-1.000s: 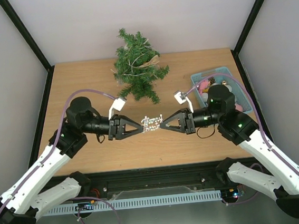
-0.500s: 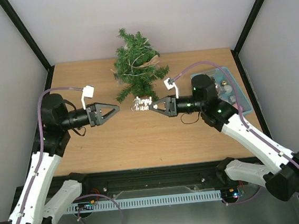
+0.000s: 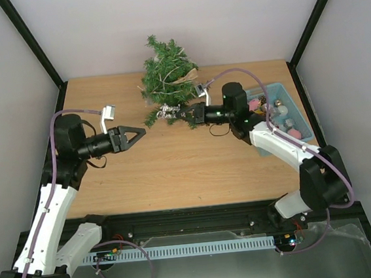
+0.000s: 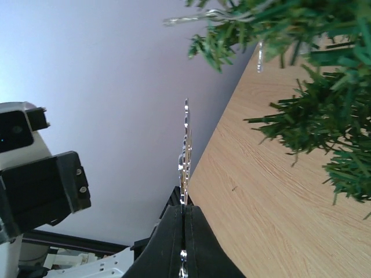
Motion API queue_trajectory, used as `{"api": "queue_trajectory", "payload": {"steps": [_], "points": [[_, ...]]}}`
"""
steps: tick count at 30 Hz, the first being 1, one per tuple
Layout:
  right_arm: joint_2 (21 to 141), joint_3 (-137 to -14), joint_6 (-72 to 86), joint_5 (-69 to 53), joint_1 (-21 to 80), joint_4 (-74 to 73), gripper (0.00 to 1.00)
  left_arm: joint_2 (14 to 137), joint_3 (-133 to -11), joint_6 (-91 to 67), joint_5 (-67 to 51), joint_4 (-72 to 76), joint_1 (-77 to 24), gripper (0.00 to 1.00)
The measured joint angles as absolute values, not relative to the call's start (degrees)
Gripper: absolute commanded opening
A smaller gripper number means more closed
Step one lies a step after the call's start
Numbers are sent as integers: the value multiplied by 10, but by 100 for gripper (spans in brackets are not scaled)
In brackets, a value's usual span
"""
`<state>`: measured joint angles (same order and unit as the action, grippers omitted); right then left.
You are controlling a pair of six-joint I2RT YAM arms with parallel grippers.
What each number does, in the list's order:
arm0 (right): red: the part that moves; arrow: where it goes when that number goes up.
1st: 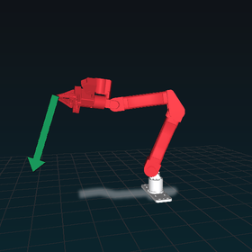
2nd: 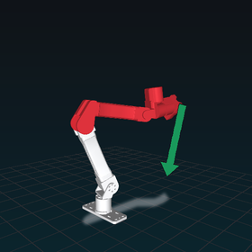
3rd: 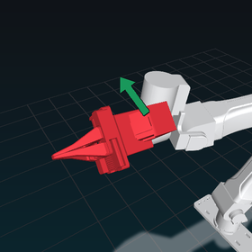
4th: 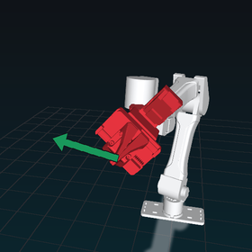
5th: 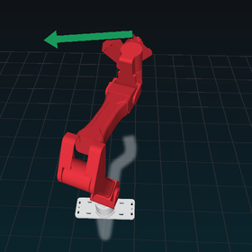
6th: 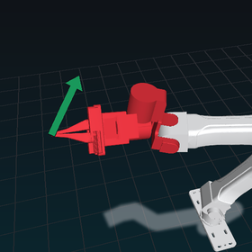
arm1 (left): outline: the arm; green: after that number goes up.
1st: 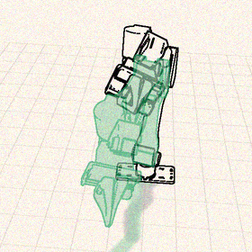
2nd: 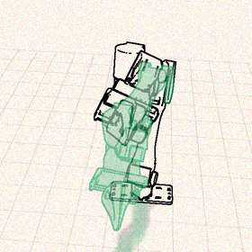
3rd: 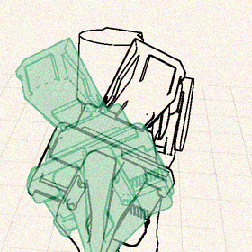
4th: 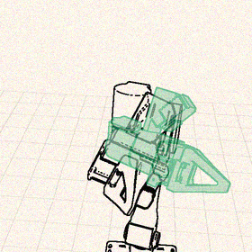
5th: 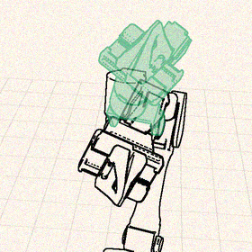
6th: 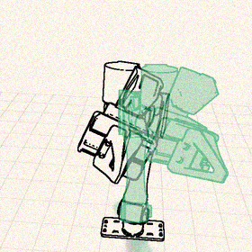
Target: Decorate the small christmas tree
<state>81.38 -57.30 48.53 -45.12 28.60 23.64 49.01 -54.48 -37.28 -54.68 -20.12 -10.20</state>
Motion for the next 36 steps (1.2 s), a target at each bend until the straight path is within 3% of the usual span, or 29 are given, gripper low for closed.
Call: {"api": "queue_trajectory", "payload": {"steps": [17, 36], "points": [[894, -614, 512, -472, 235, 299, 1, 491, -545, -361, -544, -208, -102, 42], [904, -617, 411, -479, 235, 271, 1, 491, -538, -360, -544, -210, -102, 39]]}}
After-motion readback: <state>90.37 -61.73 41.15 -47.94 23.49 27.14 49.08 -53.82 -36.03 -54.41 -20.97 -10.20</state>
